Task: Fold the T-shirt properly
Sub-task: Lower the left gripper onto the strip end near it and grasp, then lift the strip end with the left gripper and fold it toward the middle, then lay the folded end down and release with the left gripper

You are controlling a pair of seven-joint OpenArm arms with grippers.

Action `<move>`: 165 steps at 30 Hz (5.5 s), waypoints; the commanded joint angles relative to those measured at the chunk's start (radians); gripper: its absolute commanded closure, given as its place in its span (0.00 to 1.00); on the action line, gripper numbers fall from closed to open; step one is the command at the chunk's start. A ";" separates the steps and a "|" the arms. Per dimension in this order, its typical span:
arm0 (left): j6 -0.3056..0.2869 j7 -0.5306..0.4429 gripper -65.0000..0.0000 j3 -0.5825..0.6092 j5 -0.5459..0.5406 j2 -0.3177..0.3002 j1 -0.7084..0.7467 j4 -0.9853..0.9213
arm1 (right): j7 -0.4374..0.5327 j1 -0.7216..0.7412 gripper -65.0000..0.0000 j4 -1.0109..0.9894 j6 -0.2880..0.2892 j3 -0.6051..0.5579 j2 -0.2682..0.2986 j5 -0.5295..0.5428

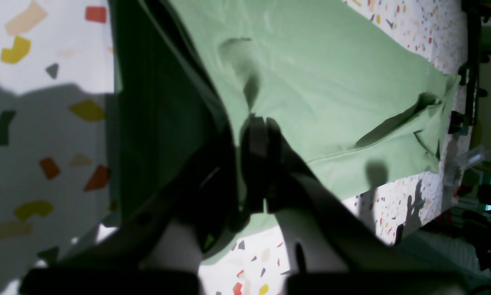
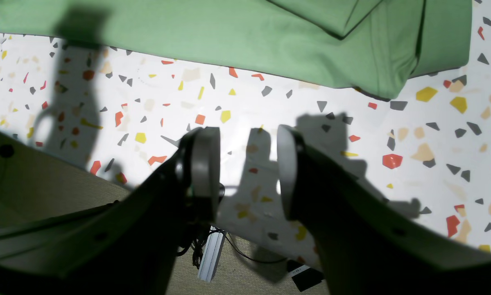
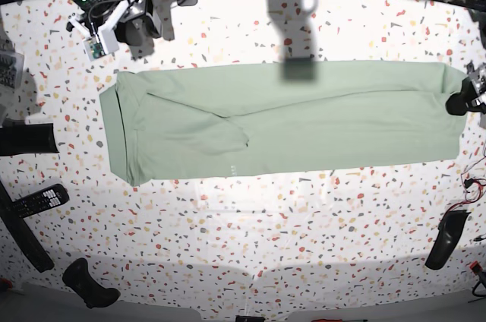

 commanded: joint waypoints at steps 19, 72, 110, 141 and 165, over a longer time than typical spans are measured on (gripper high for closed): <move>0.118 0.092 1.00 -0.006 0.286 0.092 -0.008 0.554 | 0.021 -0.002 0.66 0.019 0.006 0.004 0.005 0.055; 0.033 0.016 1.00 0.166 0.463 0.618 0.125 0.681 | 0.008 0.061 0.66 0.019 0.006 0.004 0.006 0.058; 0.222 0.011 0.38 0.051 0.499 0.558 0.061 0.685 | 0.008 0.064 0.66 0.019 0.006 0.004 0.010 0.061; 0.210 -0.137 1.00 0.051 0.356 0.605 0.059 0.685 | 0.008 0.064 0.66 0.019 0.006 0.004 0.011 0.061; 0.150 -0.618 1.00 0.286 0.985 0.850 0.058 0.682 | -0.009 0.064 0.66 0.019 0.006 0.004 0.031 0.113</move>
